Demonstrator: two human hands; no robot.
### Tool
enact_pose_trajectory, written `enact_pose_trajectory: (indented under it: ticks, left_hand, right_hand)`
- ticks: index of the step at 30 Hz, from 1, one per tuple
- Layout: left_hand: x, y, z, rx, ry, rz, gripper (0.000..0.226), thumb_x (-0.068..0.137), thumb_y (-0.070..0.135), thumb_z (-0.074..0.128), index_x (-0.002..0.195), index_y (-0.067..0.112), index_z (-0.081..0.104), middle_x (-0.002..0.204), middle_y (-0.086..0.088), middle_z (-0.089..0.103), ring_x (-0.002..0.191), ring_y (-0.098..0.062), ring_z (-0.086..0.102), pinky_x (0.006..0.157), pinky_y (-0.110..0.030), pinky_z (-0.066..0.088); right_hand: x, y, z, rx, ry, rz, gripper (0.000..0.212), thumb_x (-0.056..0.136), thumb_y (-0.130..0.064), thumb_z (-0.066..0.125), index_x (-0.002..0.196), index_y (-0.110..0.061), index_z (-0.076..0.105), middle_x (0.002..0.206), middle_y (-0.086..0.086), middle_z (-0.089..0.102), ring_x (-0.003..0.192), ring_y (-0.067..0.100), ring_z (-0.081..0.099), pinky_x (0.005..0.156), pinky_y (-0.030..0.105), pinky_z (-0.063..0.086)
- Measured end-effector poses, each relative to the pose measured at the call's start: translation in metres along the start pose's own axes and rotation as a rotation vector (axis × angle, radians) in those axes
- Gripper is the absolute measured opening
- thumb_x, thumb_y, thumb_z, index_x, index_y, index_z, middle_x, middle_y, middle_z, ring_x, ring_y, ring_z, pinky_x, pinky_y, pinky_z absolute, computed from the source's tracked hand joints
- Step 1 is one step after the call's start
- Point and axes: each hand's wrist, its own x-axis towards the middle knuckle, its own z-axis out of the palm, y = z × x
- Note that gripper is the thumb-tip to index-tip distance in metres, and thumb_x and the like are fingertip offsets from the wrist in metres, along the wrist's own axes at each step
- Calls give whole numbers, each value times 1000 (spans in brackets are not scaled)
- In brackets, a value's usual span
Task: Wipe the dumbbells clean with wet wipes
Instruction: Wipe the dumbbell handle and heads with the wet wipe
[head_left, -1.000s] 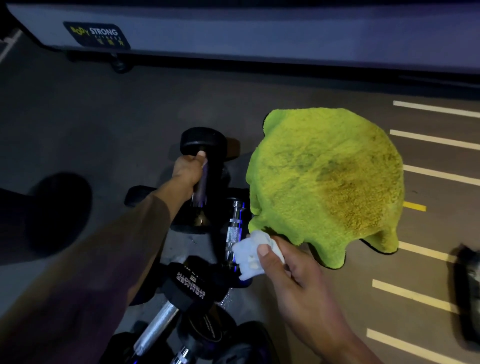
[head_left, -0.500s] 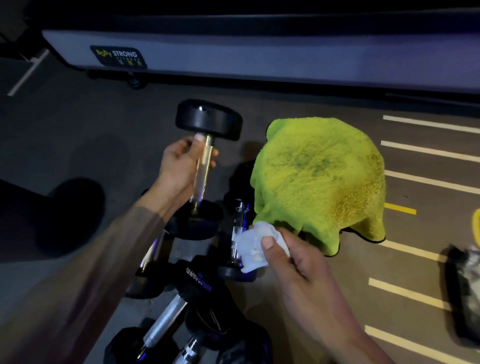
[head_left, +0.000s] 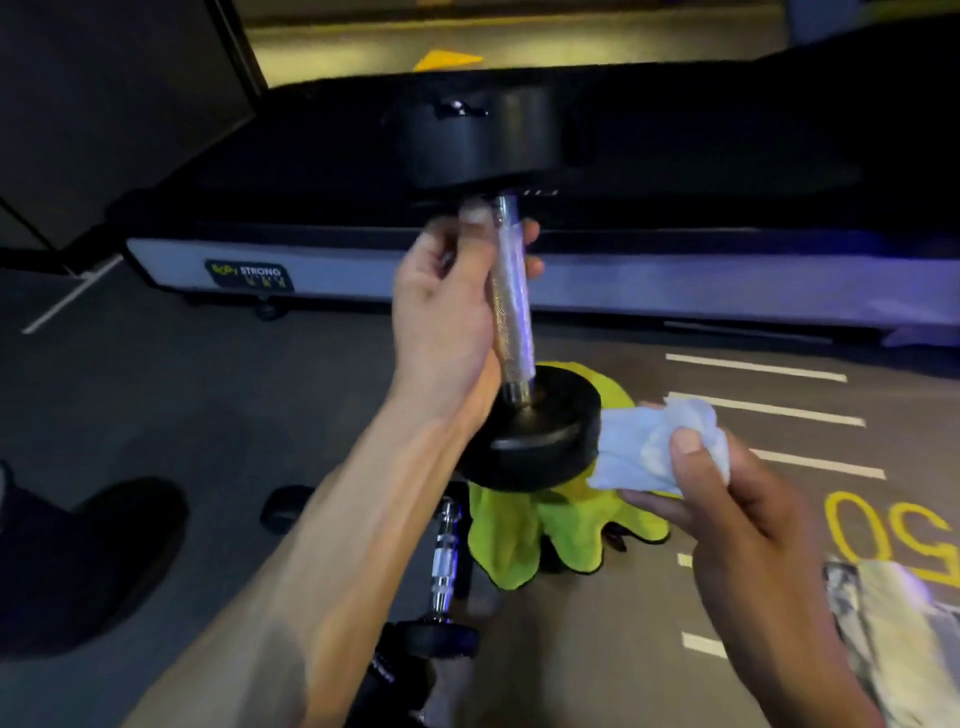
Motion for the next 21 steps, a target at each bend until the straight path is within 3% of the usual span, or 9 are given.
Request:
enact_pose_trajectory:
  ticks: [6,9,11,13,14,16,18,19,21]
  left_hand:
    - [-6,-41,17,103,17,-41,16,107,24,59,94,16,59,84,-3,76,67,-13,71,63,-24,54]
    - [-6,-41,12,129,-14,-35,10,106,24,61,99,17,58,85,-3,74,71,-14,74,64,-26,55]
    - [-3,-38,6,150,-49,-46,8,104,23,61,107,16,58,92,-8,73,75,-16,76,63,-27,55]
    - [1,-33,2,164,-72,-69,22,104,22,62,121,10,55,99,-12,74,77,-18,78,60,-26,55]
    - [4,-30,1,176,-76,-75,31,104,20,63,129,6,50,100,-13,75,77,-18,78,58,-24,55]
    - [6,-27,-2,213,-88,-78,52,103,17,64,146,5,37,99,-11,78,75,-18,78,55,-21,54]
    - [9,-25,-5,256,-123,-88,79,102,17,65,162,20,14,101,-11,79,77,-20,79,56,-22,56]
    - [9,-24,-6,266,-148,-94,90,102,16,67,165,28,4,105,-14,79,80,-22,80,57,-23,57]
    - [11,-21,-7,281,-202,-78,95,101,14,68,165,37,2,112,-22,76,83,-28,80,59,-26,59]
  right_hand:
    - [-12,2,-5,-55,7,1,34,104,-28,47,105,-25,82,105,-9,81,102,11,77,91,33,60]
    - [-10,-3,-7,-73,25,-17,36,107,-19,47,100,-34,79,100,-21,79,95,-3,74,83,16,56]
    - [-4,-5,-9,-100,52,-51,36,106,-24,49,100,-43,79,104,-22,79,100,-2,74,88,18,56]
    - [3,-5,-10,-175,58,-81,30,105,-28,54,106,-48,76,109,-24,77,104,3,74,95,34,58]
    - [7,-5,-10,-225,52,-99,29,105,-24,58,107,-49,74,109,-27,76,103,3,74,93,36,58]
    - [13,-8,-8,-305,11,-167,36,101,-14,65,107,-49,72,105,-34,74,100,-3,73,87,21,56]
    - [22,-10,-6,-405,-40,-303,43,96,-2,69,112,-41,74,107,-32,75,105,-10,69,87,7,49]
    - [28,-8,-5,-482,-67,-386,42,93,3,70,114,-32,77,112,-25,76,108,-9,68,90,8,48]
    - [37,2,-5,-637,-138,-498,37,90,-1,66,117,-23,79,119,-11,75,111,2,70,96,20,53]
